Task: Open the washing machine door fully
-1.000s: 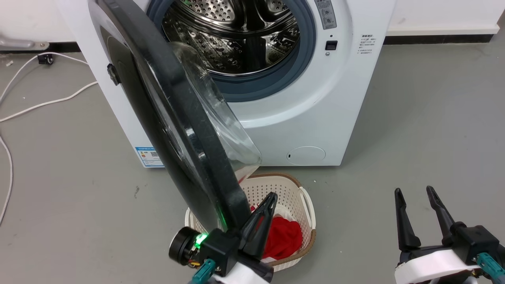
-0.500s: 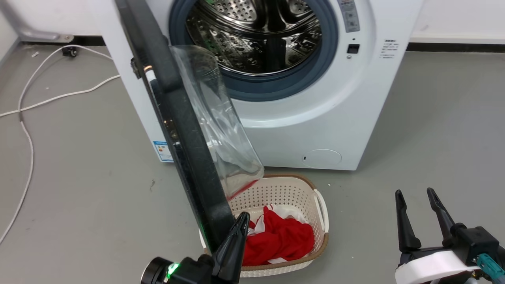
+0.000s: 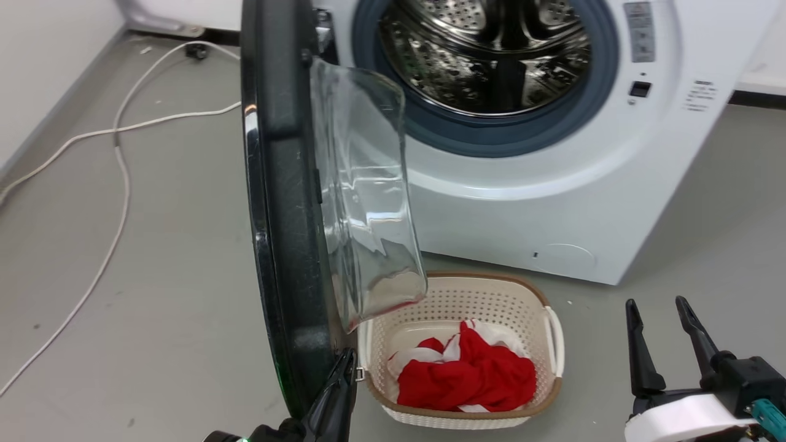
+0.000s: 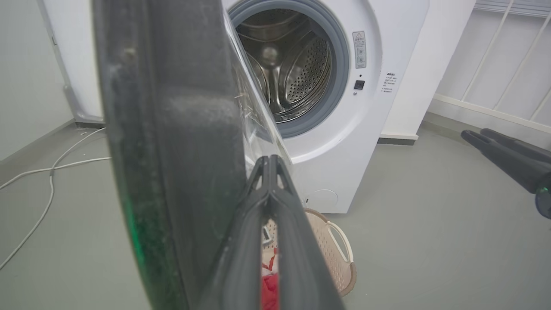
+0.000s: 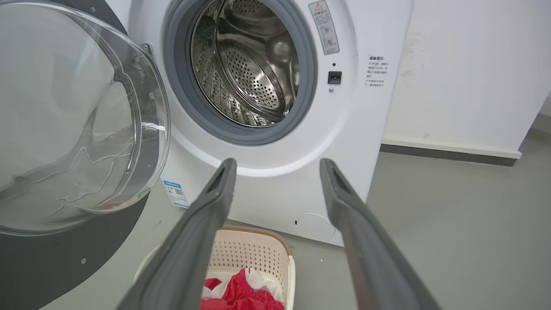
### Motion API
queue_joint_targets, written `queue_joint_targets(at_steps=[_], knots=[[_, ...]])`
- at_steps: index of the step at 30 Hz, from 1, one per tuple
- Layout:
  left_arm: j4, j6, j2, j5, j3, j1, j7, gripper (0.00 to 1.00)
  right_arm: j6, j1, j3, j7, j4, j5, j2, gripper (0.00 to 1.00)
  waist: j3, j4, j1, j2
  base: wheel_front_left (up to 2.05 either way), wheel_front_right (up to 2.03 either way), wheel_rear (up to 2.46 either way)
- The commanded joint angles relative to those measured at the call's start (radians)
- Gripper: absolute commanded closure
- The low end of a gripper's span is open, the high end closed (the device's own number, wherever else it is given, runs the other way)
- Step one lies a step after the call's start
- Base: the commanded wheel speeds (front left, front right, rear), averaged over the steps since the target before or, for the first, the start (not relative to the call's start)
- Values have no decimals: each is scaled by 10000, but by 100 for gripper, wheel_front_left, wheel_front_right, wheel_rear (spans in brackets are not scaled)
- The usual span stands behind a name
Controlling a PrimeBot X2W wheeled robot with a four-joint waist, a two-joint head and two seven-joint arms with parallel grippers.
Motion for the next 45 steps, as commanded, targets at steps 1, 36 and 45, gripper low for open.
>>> queue_joint_targets(at_steps=[1, 36, 45], knots=[[-51, 148, 66, -37, 141, 181, -73, 100, -7, 120, -75, 30, -65, -51, 16, 0, 5, 533, 0, -1, 0, 0, 0], [1534, 709, 495, -881, 3594, -1561, -993, 100, -7, -172, -86, 613, -778, -349, 14, 0, 871, 2133, 0, -1, 0, 0, 0], [2393, 229, 857, -1399, 4802, -2447, -995, 100, -7, -315, -58, 702, -859, -395, 14, 0, 1192, 1984, 0, -1, 0, 0, 0]])
